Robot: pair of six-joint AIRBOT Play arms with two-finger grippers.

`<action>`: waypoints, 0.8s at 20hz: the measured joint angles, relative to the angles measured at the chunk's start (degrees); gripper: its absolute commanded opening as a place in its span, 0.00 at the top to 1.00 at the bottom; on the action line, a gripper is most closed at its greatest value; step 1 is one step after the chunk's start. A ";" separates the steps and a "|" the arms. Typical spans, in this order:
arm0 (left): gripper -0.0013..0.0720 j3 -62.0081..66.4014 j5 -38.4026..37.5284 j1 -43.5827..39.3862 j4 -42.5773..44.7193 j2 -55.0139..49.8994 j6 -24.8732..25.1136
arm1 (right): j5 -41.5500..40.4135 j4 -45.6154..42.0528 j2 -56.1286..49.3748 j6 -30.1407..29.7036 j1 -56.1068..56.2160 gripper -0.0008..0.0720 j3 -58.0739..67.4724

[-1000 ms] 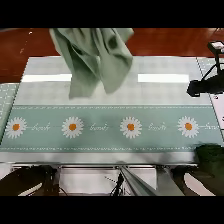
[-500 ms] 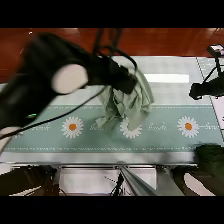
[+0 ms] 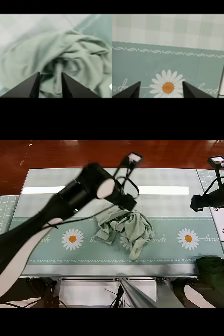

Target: Fold the shirts.

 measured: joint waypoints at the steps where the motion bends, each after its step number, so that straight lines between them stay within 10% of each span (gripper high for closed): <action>1: 0.48 1.73 -1.53 2.14 0.83 0.94 1.03 | -0.02 -0.04 0.02 0.00 0.02 0.17 0.00; 6: 0.27 3.61 -14.05 14.86 1.57 5.79 3.85 | -0.07 -0.26 0.02 0.00 0.00 0.17 0.00; 16: 0.26 -28.00 -15.39 30.42 -20.15 12.98 12.70 | -0.07 -0.85 0.02 0.02 0.00 0.17 0.00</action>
